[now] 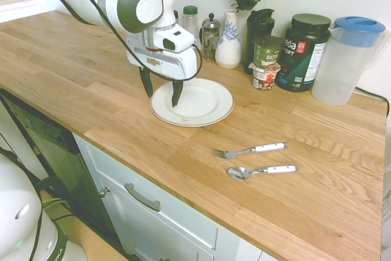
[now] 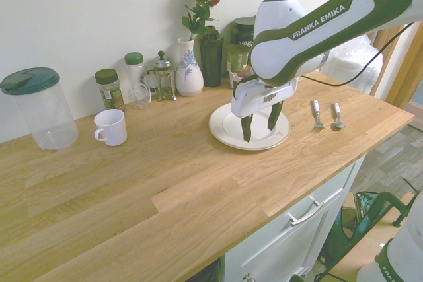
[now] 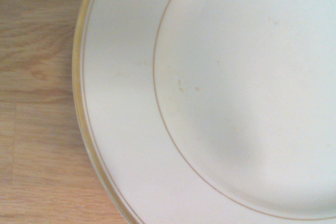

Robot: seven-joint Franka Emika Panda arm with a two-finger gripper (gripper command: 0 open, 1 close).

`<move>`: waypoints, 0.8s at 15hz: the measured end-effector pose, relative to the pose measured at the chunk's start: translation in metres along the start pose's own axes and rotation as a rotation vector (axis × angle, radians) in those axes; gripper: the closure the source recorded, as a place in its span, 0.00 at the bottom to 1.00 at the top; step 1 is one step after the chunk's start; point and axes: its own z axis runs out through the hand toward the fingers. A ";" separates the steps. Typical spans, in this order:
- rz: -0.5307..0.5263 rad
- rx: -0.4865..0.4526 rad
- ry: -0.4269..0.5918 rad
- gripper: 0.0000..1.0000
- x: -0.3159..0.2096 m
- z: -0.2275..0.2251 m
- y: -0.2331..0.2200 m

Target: Put the spoon into the plate

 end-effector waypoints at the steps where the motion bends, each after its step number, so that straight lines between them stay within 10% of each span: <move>1: 0.001 -0.001 -0.001 0.00 0.000 0.001 0.000; 12: 0.497 -0.055 0.002 0.00 0.118 -0.059 0.143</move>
